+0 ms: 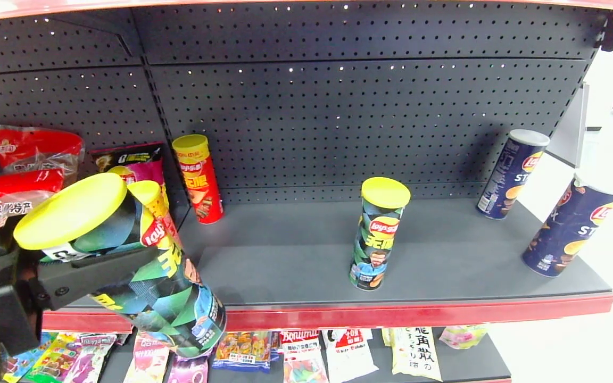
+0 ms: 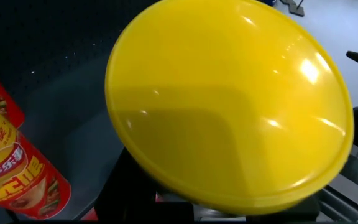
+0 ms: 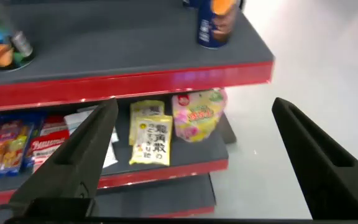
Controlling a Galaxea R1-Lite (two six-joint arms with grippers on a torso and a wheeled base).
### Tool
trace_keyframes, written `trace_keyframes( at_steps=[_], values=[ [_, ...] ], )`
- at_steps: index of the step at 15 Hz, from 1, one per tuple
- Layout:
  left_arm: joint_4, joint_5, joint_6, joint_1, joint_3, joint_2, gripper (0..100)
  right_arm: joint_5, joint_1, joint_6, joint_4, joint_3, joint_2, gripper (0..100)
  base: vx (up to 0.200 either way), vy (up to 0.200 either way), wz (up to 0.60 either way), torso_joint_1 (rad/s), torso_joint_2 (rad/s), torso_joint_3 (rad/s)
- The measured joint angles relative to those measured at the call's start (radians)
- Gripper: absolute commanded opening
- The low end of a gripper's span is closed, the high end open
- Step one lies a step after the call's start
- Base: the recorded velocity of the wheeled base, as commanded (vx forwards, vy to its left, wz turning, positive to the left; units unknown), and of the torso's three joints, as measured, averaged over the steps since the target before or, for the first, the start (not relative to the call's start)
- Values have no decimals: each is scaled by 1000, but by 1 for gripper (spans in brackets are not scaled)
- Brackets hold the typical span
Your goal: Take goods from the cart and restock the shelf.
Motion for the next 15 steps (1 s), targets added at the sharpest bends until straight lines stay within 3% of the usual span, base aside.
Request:
trace_keyframes(
  at_steps=[4, 5, 8, 12, 15],
  values=[
    [1, 0, -1, -29, 28, -3, 0, 257, 5, -37, -67, 32, -63, 100, 0, 0, 0, 0, 0, 0],
    [1, 0, -2, -30, 31, -5, 0, 270, 5, -32, -81, 41, -69, 100, 0, 0, 0, 0, 0, 0],
    [1, 1, -4, -30, 29, -8, 0, 161, 6, -65, -90, 50, -75, 100, 0, 0, 0, 0, 0, 0],
    [1, 2, -4, -29, 33, -14, 0, 110, 3, -66, -83, -26, -68, 100, 0, 0, 0, 0, 0, 0],
    [1, 5, -3, -30, 32, -16, 0, 117, 3, -67, -139, 47, -73, 100, 0, 0, 0, 0, 0, 0]
  ],
)
